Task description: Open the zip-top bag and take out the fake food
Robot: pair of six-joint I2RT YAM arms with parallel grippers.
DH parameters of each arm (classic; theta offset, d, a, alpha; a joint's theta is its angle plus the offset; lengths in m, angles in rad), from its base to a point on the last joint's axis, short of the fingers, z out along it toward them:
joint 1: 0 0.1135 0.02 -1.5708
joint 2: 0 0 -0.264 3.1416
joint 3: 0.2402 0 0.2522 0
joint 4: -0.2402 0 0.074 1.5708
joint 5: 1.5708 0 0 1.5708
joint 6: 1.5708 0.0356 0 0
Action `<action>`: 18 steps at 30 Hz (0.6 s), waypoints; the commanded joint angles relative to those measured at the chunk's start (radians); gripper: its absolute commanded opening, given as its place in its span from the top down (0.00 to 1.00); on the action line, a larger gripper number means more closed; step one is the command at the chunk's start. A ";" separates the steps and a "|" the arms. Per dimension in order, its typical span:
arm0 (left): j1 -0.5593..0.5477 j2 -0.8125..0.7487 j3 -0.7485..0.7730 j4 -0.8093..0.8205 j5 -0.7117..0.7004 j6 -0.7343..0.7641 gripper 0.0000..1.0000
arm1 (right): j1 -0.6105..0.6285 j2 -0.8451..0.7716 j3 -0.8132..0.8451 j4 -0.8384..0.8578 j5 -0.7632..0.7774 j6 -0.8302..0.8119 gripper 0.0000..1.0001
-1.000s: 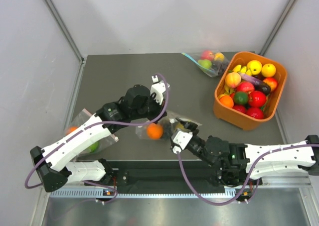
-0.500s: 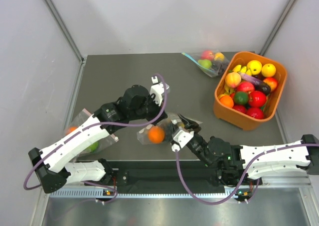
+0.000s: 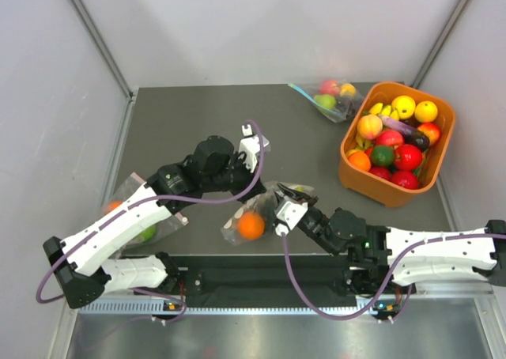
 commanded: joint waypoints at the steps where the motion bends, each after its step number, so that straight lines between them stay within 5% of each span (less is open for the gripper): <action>1: 0.002 -0.035 0.007 0.012 0.050 0.020 1.00 | -0.046 -0.034 0.019 0.003 -0.091 0.032 0.83; 5: 0.002 -0.036 0.001 0.003 0.077 0.036 1.00 | -0.077 -0.054 0.006 0.003 -0.154 0.035 0.97; 10: 0.002 -0.038 -0.007 -0.002 0.074 0.078 0.99 | -0.109 -0.071 0.023 -0.049 -0.211 0.053 1.00; 12: 0.002 -0.061 -0.014 0.029 0.064 0.116 0.67 | -0.118 -0.066 0.060 -0.128 -0.222 0.067 1.00; 15: 0.002 -0.123 -0.036 0.108 0.046 0.152 0.37 | -0.138 -0.054 0.112 -0.220 -0.251 0.088 1.00; 18: 0.002 -0.171 -0.042 0.156 0.003 0.199 0.31 | -0.162 -0.049 0.144 -0.262 -0.303 0.120 1.00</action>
